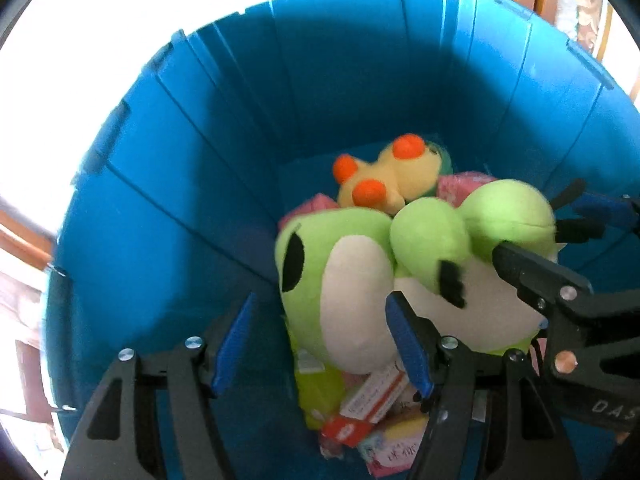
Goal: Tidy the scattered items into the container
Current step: 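Open both grippers to drop the frog plush into the crate, then withdraw both grippers from the crate back toward the table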
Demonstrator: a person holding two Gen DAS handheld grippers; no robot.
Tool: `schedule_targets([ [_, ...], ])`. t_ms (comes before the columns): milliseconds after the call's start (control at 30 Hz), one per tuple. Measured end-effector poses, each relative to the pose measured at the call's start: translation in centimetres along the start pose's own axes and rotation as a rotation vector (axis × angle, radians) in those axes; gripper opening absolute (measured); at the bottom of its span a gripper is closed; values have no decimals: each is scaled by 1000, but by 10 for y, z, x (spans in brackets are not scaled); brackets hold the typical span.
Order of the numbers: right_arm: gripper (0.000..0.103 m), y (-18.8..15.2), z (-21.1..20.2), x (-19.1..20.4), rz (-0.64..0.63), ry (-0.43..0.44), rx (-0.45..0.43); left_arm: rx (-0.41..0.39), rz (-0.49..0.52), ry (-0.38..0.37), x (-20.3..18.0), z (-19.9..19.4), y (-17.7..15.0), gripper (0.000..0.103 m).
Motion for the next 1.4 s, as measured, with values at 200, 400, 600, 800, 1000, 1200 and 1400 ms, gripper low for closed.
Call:
schedule_targets([
  [200,101,16,-23,-13,47,-42,-77,-110,-3,21,14,-23,29,66],
  [400,102,22,-39,-23,94,-32,-129,-223,-18,-28,11,-61,28,66],
  [600,102,21,-42,-20,92,8,-136,-320,-28,-29,6,-109,15,66],
  [800,102,21,-57,-14,60,25,-199,-405,-65,-46,14,-163,-15,77],
  [1000,103,15,-89,-7,57,102,-267,-505,-104,-7,40,-209,-41,79],
  [1200,103,0,-143,14,43,145,-356,-576,-167,9,77,-237,-64,82],
  [1400,103,-25,-180,60,-25,65,-463,-585,-205,-10,123,-238,-94,82],
])
Point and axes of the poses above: each gripper's, at about its wrist camera, not at the fingertips, and z roughly the way its jaws point, x to its left, y to its top, the point moved 10 cm from there along z, roughly the way its jaws point, and after that the axes turned 11 degrees about -y, right-handed, at the moved point
